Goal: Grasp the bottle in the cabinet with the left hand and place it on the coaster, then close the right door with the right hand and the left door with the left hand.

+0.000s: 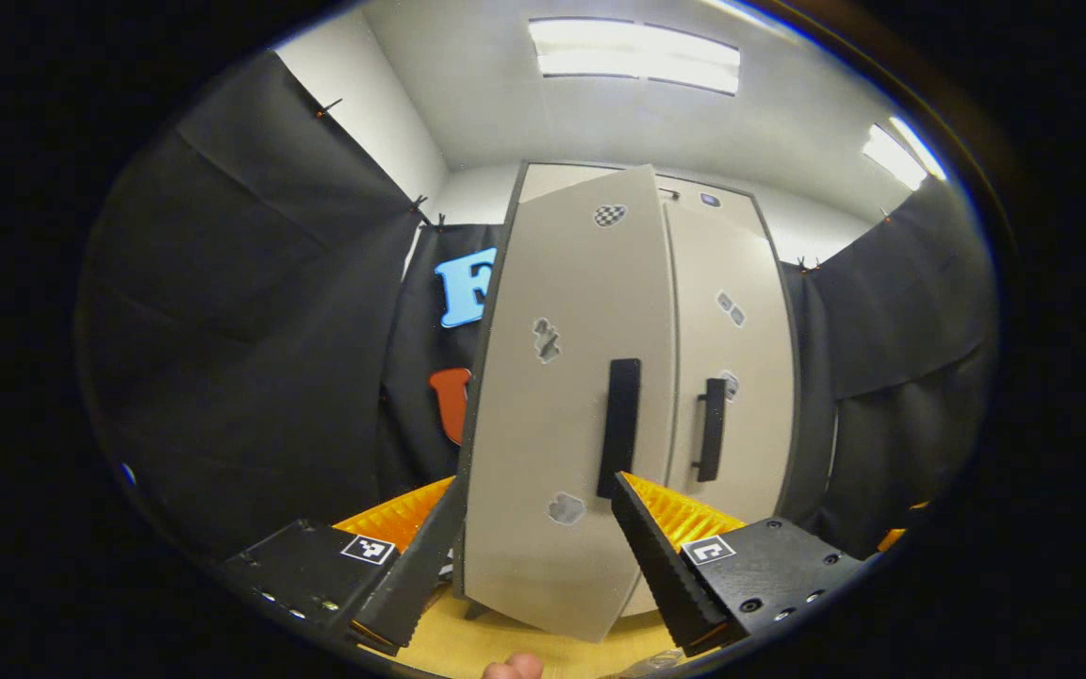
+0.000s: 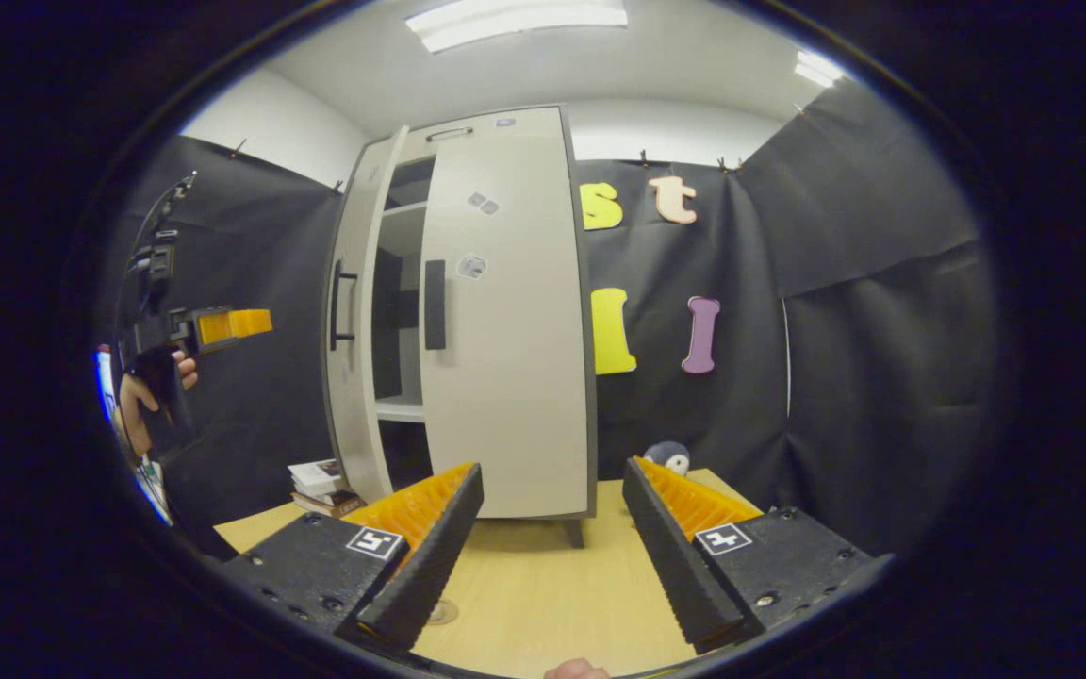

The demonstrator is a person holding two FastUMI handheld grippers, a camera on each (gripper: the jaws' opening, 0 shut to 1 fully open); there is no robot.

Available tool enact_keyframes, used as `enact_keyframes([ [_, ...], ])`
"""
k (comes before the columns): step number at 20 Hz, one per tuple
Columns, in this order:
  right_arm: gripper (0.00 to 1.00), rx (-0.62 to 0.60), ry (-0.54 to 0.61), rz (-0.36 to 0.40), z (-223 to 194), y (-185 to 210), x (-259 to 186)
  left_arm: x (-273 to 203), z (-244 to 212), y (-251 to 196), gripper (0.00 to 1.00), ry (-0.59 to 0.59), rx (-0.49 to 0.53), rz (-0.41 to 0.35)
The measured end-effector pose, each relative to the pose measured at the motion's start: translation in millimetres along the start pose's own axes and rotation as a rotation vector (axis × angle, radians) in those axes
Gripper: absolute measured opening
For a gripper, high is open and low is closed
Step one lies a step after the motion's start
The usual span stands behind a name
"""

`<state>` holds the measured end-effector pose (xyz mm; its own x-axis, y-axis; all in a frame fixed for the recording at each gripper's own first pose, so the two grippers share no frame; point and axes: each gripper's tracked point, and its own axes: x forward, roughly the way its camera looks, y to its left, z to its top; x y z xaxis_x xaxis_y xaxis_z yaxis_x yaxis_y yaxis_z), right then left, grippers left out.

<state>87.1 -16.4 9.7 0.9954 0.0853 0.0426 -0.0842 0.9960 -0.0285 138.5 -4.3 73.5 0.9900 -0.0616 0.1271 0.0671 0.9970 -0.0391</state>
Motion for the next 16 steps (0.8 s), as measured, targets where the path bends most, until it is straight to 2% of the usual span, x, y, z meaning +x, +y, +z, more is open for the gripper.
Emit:
enact_keyframes([
  [1,0.98,-0.001,-0.005,-0.004,3.9,-2.9,2.8,-9.0,-9.0,-8.8,0.99,0.016,0.004,-0.011],
  [2,0.98,0.002,-0.008,-0.007,5.9,-4.9,3.8,-18.7,-16.4,-14.7,0.9,0.028,0.006,-0.011],
  [3,0.94,0.009,-0.012,-0.011,7.0,-6.8,4.8,-27.8,-25.6,-23.3,0.99,0.034,0.003,-0.018],
  [4,0.98,0.016,-0.014,-0.015,7.5,-8.3,5.0,-34.1,-35.4,-34.7,0.99,0.039,-0.006,-0.033],
  [6,0.98,0.029,-0.012,-0.036,5.7,-14.7,4.4,-46.8,-55.6,-51.9,0.95,0.06,-0.02,-0.058],
  [7,0.98,0.035,-0.011,-0.044,5.4,-16.1,3.2,-51.3,-61.9,-53.3,0.99,0.072,-0.018,-0.055],
  [12,0.98,0.027,-0.001,-0.075,1.5,-25.9,-3.7,-66.7,-83.8,-58.5,0.99,0.121,-0.058,-0.061],
  [13,0.98,0.033,-0.002,-0.08,0.9,-27.2,-5.6,-67.9,-87.1,-57.6,0.95,0.131,-0.074,-0.056],
  [15,0.98,0.051,-0.002,-0.081,-2.0,-26.8,-9.3,-69.0,-89.9,-52.9,0.95,0.134,-0.082,-0.038],
  [16,0.94,0.055,0.006,-0.083,-4.5,-27.1,-9.7,-68.2,-91.8,-48.4,0.99,0.127,-0.066,-0.028],
])
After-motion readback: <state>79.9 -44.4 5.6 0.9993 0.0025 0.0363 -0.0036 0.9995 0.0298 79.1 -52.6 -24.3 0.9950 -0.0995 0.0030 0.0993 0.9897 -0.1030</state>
